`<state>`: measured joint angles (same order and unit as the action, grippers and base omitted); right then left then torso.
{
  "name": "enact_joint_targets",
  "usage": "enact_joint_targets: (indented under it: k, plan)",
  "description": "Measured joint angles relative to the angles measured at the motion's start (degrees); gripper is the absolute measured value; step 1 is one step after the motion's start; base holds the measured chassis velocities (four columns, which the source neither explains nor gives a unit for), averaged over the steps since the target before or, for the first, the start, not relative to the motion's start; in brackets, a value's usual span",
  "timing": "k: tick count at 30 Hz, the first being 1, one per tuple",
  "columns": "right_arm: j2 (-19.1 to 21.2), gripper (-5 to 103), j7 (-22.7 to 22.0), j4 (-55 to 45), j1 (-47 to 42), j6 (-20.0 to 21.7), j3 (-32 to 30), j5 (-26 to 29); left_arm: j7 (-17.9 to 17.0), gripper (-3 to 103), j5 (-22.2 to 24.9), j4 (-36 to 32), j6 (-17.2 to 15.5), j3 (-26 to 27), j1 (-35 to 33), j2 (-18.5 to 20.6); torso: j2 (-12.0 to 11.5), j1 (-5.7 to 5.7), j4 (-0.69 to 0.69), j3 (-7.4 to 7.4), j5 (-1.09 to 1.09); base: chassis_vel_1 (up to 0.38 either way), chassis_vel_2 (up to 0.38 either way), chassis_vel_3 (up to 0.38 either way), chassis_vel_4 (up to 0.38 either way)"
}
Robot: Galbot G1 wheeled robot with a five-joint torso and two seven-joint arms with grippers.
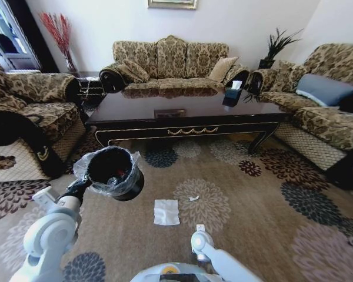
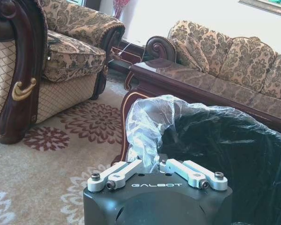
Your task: Move to the front of the table and pick up the trash from the floor, then place it into the trash bin.
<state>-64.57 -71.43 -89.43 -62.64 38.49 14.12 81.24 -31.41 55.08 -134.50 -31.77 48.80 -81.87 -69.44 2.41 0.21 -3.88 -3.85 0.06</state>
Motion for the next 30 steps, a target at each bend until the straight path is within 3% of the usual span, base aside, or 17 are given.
enact_joint_targets:
  k: [3, 7, 21, 26, 30]
  plan:
    - [0.2, 64, 0.0, -0.3, 0.0, -0.1, 0.1, -0.1, 0.0, 3, 0.0, 0.1, 0.0, 0.0, 0.0, 0.0, 0.0, 0.00, -0.01, 0.00, -0.01, 0.000, 0.000, 0.000, 0.000]
    - [0.9, 51, -0.8, -1.2, 0.1, -0.4, -0.1, -0.5, 0.1, 3, 0.0, 0.2, 0.0, 0.0, 0.1, 0.0, 0.0, 0.01, -0.05, -0.01, -0.16, 0.000, 0.000, 0.000, 0.000]
    - [1.9, 50, -2.7, -8.1, 3.1, -0.6, -0.3, 1.3, 0.2, 3, -0.1, 0.4, 0.1, -0.2, 0.2, -0.1, 0.0, 0.01, -0.03, -0.01, -0.06, 0.000, 0.000, 0.000, 0.000]
    - [3.4, 50, 0.2, -11.1, 8.4, -2.1, 0.0, 2.0, 0.3, 3, -0.5, 0.8, 0.1, -0.7, 0.1, -0.1, 0.0, 0.01, -0.03, -0.01, -0.06, 0.000, 0.000, 0.000, 0.000]
    - [5.3, 50, 5.9, -13.8, 16.6, -5.7, 2.8, 0.0, 0.4, 3, -0.8, 1.4, 0.1, -1.1, 0.2, 0.0, 0.0, 0.01, -0.03, -0.01, -0.07, 0.000, 0.000, 0.000, 0.000]
